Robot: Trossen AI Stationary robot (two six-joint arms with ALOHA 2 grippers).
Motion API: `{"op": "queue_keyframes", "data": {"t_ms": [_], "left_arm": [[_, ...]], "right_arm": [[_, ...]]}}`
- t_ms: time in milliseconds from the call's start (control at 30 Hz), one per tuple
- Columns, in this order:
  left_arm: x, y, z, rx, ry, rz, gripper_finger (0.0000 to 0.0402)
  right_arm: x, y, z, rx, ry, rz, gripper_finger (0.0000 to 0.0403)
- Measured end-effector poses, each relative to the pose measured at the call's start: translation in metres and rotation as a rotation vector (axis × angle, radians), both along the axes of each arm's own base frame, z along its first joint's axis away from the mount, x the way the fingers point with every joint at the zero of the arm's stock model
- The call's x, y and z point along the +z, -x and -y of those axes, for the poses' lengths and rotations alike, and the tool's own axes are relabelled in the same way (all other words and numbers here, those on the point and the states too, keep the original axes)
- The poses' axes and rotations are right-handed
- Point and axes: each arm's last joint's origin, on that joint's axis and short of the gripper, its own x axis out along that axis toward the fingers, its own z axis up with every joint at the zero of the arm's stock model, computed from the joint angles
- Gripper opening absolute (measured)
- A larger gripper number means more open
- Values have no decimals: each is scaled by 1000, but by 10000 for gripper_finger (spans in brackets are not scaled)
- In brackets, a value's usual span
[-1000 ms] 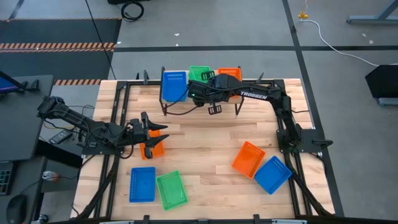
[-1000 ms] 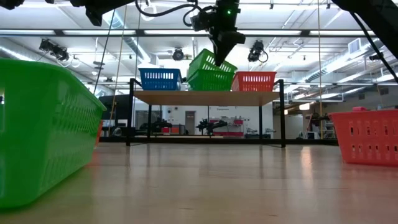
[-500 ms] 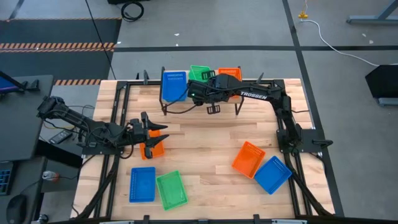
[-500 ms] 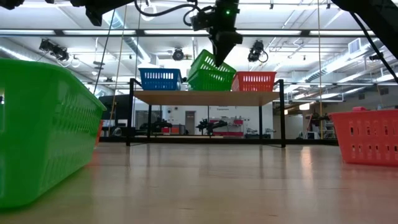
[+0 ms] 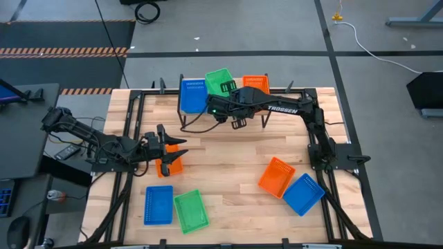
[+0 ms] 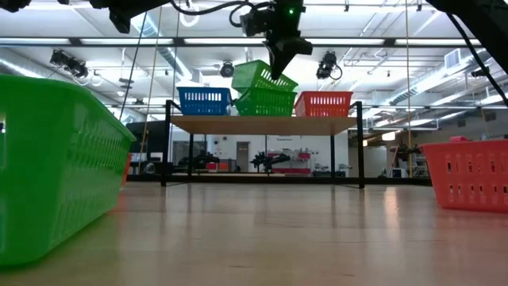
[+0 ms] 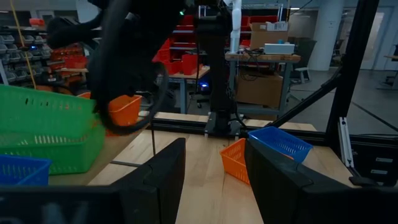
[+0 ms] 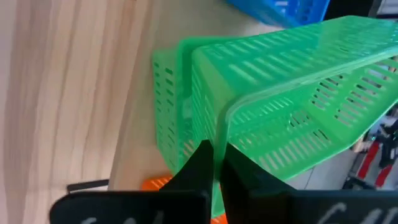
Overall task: Stack baskets on shelf by color
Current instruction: Stack the right green bin on top of the green bin on the shelf
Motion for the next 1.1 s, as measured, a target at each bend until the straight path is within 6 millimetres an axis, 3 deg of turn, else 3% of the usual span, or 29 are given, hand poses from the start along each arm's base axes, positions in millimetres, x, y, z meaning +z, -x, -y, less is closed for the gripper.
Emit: {"op": "queue_keyframes", "data": {"t_ms": [600, 1100], "left_arm": [[0, 0, 0, 0, 0, 0, 172], [0, 0, 0, 0, 1, 0, 172]], "right_arm": [[0, 2, -1, -13, 55, -31, 17], [-3, 9, 4, -73, -81, -26, 31]]}}
